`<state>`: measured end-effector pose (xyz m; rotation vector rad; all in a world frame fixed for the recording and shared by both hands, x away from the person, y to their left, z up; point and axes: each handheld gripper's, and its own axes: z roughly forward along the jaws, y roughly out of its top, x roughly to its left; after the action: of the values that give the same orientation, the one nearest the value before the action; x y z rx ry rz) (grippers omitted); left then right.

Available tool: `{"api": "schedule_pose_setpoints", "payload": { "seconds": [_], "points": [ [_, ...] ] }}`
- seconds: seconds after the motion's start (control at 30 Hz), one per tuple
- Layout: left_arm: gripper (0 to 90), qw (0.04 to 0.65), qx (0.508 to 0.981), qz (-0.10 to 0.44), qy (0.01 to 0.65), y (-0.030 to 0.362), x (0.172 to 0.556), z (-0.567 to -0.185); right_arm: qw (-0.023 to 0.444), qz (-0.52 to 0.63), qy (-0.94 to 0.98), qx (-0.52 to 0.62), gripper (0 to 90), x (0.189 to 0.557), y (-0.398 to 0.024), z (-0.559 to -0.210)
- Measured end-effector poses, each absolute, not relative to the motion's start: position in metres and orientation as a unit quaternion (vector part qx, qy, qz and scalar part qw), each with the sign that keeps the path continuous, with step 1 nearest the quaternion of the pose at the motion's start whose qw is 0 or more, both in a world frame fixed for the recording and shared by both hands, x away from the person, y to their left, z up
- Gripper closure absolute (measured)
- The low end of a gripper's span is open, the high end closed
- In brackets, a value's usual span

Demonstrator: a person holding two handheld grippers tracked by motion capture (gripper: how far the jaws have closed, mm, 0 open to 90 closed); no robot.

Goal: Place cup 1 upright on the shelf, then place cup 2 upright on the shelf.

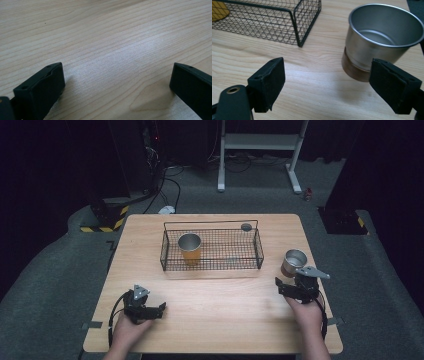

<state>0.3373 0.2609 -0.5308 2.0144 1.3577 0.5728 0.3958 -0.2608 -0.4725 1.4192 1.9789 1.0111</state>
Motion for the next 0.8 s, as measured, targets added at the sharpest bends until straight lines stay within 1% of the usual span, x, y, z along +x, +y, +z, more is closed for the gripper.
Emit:
{"api": "schedule_pose_setpoints", "payload": {
  "seconds": [0.43, 0.8],
  "points": [
    [0.2, 0.317, 0.765, 0.218, 0.516, 0.261, 0.337, -0.531, 0.269, 0.365, 0.710, 0.539, 13.5, 0.400, -0.280, -0.473],
    [0.2, 0.317, 0.765, 0.218, 0.516, 0.261, 0.337, -0.531, 0.286, 0.353, 0.702, 0.548, 12.8, 0.416, -0.288, -0.478]
  ]
}}
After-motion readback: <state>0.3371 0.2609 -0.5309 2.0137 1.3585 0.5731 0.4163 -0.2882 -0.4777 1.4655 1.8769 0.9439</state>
